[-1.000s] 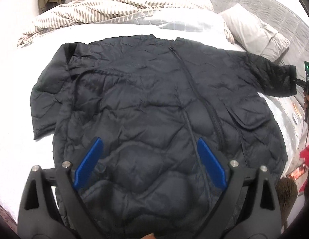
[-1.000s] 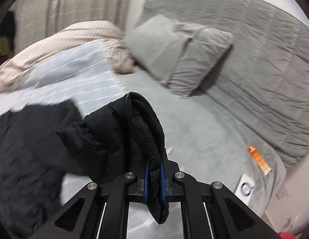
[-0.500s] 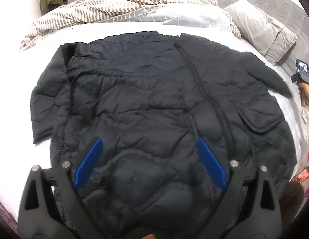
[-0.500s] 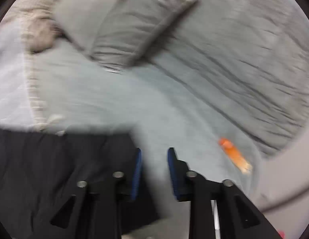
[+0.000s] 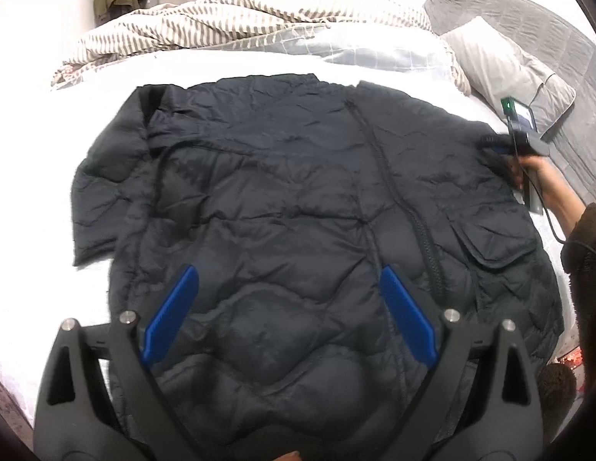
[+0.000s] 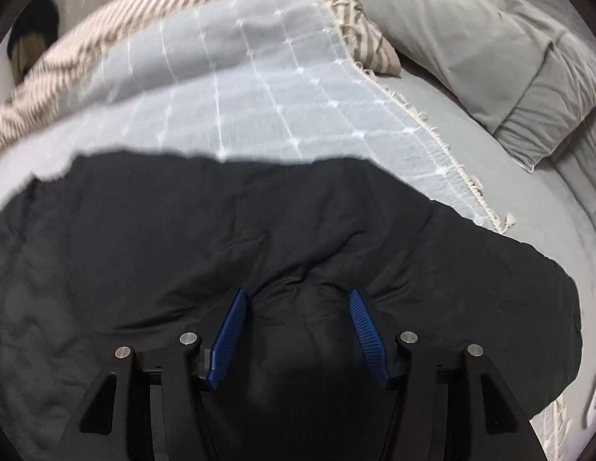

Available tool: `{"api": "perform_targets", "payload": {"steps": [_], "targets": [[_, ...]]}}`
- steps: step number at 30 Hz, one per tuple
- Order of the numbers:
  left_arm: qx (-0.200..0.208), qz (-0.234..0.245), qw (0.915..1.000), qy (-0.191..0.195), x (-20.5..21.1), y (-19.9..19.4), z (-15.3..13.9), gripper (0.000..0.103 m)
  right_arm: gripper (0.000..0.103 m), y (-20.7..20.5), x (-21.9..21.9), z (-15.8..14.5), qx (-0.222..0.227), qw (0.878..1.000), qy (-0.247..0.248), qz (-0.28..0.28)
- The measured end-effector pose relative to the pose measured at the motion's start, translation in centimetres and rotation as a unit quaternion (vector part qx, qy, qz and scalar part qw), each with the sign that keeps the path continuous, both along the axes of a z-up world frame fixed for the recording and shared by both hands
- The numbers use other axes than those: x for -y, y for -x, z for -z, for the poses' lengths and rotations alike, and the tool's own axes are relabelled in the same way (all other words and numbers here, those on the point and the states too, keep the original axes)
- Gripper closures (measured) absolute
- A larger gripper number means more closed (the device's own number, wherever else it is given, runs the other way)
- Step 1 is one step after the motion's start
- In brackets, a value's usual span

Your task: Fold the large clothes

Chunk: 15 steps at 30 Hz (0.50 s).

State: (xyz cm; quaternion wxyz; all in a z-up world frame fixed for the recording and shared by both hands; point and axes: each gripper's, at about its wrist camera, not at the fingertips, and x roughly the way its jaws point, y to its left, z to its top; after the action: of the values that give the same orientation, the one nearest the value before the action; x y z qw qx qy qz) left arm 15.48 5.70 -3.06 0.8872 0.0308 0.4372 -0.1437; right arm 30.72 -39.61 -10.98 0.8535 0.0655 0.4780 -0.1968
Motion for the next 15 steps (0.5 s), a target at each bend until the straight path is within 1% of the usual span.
{"api": "perform_targets", "payload": {"steps": [1,2,4,5,6,8,9,10,12,13,15], "targets": [[0.000,-0.001,1.0000,-0.003,-0.4,0.0,-0.1,0.008,0.037,0.7,0.6,0.6,0.004,1.000,0.008,-0.004],[0.002,-0.003,1.0000,-0.008,-0.9,0.0,-0.2,0.008,0.028,1.4,1.8,0.6,0.012,1.000,0.006,-0.001],[0.003,-0.010,0.9999,-0.014,-1.8,-0.2,-0.1,0.008,0.022,4.1,5.3,0.6,0.029,0.999,-0.004,0.026],[0.001,-0.014,0.9998,-0.016,-2.3,-0.3,0.1,0.008,0.022,5.2,6.9,0.7,0.026,0.999,0.001,0.045],[-0.003,-0.018,0.9997,-0.016,-2.9,-0.6,0.3,0.008,0.021,7.0,9.3,0.9,0.015,0.997,0.014,0.076],[-0.012,-0.027,0.9995,-0.011,-4.0,-1.1,0.8,0.008,0.021,10.5,13.9,1.4,0.009,0.991,-0.006,0.130],[-0.015,-0.031,0.9994,-0.010,-4.5,-1.4,1.1,0.008,0.021,12.8,16.2,1.5,0.005,0.986,-0.014,0.168],[-0.018,-0.038,0.9991,-0.011,-5.1,-1.8,1.4,0.008,0.021,14.8,17.7,1.3,-0.008,0.978,0.004,0.208],[-0.020,-0.049,0.9985,-0.015,-6.1,-2.5,1.9,0.008,0.021,17.2,18.9,0.3,-0.055,0.959,0.063,0.272],[-0.021,-0.056,0.9980,-0.017,-6.6,-2.9,2.2,0.008,0.021,18.0,18.9,-0.5,-0.050,0.958,0.063,0.276],[-0.022,-0.071,0.9970,-0.023,-7.6,-3.5,2.5,0.008,0.021,19.2,17.5,-2.7,-0.021,0.964,0.045,0.262]]}}
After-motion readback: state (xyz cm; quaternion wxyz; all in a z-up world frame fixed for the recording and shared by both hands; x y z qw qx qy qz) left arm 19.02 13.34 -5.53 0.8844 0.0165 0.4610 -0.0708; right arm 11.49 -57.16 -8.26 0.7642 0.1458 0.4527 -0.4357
